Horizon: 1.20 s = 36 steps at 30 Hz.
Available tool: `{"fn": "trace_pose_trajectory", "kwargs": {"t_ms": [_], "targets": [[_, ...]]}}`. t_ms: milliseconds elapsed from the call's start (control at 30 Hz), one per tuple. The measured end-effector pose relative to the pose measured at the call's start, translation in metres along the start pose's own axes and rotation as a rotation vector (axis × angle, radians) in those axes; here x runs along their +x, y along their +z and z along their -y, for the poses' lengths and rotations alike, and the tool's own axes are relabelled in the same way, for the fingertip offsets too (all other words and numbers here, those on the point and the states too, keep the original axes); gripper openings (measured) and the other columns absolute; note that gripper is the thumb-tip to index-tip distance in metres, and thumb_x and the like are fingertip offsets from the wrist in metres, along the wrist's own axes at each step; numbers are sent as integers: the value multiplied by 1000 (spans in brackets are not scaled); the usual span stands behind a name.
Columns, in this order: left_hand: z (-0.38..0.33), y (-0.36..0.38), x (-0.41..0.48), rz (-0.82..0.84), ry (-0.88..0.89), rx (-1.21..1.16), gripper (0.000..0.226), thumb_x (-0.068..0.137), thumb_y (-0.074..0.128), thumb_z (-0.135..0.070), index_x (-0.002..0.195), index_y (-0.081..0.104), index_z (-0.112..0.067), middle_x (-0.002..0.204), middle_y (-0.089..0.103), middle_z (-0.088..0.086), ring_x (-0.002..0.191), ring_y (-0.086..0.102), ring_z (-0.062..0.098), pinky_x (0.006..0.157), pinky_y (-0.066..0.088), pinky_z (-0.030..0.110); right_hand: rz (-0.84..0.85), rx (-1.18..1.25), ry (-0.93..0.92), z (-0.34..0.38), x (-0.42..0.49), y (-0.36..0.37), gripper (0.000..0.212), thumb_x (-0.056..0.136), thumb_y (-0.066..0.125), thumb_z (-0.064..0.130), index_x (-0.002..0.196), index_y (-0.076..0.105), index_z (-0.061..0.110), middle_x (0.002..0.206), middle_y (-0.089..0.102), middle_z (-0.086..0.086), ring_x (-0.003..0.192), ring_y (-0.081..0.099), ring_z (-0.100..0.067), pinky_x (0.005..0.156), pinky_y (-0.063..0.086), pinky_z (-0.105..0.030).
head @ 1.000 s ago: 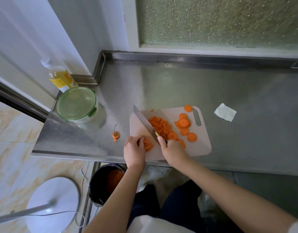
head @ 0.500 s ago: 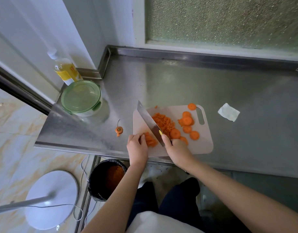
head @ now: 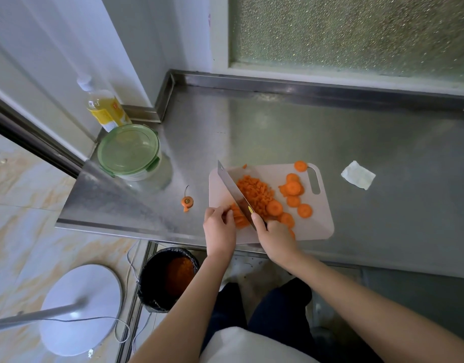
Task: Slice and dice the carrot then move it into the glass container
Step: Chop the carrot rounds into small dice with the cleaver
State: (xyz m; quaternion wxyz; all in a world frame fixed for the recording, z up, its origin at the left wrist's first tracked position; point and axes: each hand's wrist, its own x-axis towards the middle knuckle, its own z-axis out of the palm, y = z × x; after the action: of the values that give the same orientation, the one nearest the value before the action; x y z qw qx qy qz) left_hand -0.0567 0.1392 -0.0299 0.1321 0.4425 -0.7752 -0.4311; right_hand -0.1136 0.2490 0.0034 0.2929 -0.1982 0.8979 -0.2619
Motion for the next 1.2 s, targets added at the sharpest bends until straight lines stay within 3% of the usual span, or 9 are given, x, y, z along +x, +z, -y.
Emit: {"fn": "trace_pose_trajectory", "kwargs": {"t_ms": [167, 267, 467, 567, 700, 867, 1033, 1200], "targets": [[2, -1, 0, 15, 3, -6, 20, 90, 59, -8, 108, 65, -2, 98, 53, 8, 79, 49, 13, 66, 30, -6, 17, 39, 20, 3, 0, 2, 64, 101, 24, 47, 81, 64, 1, 74, 60, -7, 73, 55, -18, 64, 38, -26], [1, -1, 0, 27, 12, -2, 20, 90, 60, -9, 108, 65, -3, 102, 55, 11, 81, 51, 13, 65, 31, -7, 24, 52, 26, 3, 0, 3, 59, 101, 24, 48, 64, 53, 11, 65, 54, -2, 70, 54, -17, 57, 34, -26], [1, -2, -2, 57, 38, -27, 29, 89, 62, -13, 116, 60, -4, 111, 49, 8, 85, 49, 11, 72, 33, -2, 30, 58, 48, 6, 2, -2, 58, 101, 28, 48, 53, 41, 17, 54, 46, 2, 54, 44, -8, 48, 27, -22], [4, -4, -3, 64, 92, -6, 34, 90, 60, -11, 123, 57, -2, 110, 49, 6, 88, 50, 13, 76, 32, 3, 25, 89, 53, 4, 2, -5, 58, 100, 29, 50, 53, 41, 17, 54, 47, 1, 56, 47, -13, 49, 28, -25], [5, -5, 1, 12, 73, -20, 29, 89, 60, -8, 117, 62, -2, 102, 57, 9, 85, 52, 14, 77, 32, 6, 19, 77, 10, 5, 0, -9, 59, 99, 29, 49, 52, 42, 16, 53, 46, 1, 60, 50, -20, 53, 32, -30], [2, -2, 4, 7, 60, -10, 20, 87, 63, -7, 106, 68, -3, 94, 57, 6, 84, 57, 19, 74, 32, 7, 50, 30, 13, 6, -3, -8, 62, 99, 25, 51, 59, 50, 11, 58, 51, -2, 65, 54, -22, 61, 38, -30], [2, -1, 5, 11, 34, 40, 19, 88, 62, -8, 104, 71, -5, 97, 62, 11, 87, 58, 20, 74, 29, 6, 6, -53, 12, 10, -5, -7, 64, 100, 26, 49, 88, 66, 0, 87, 66, -16, 87, 59, -31, 70, 39, -30], [0, -3, 7, 21, 18, 58, 18, 87, 63, -8, 102, 72, -6, 98, 65, 12, 91, 60, 23, 74, 28, 6, -7, -90, -5, 12, -7, -6, 65, 100, 25, 49, 92, 66, -1, 93, 67, -18, 92, 61, -32, 71, 41, -31]]}}
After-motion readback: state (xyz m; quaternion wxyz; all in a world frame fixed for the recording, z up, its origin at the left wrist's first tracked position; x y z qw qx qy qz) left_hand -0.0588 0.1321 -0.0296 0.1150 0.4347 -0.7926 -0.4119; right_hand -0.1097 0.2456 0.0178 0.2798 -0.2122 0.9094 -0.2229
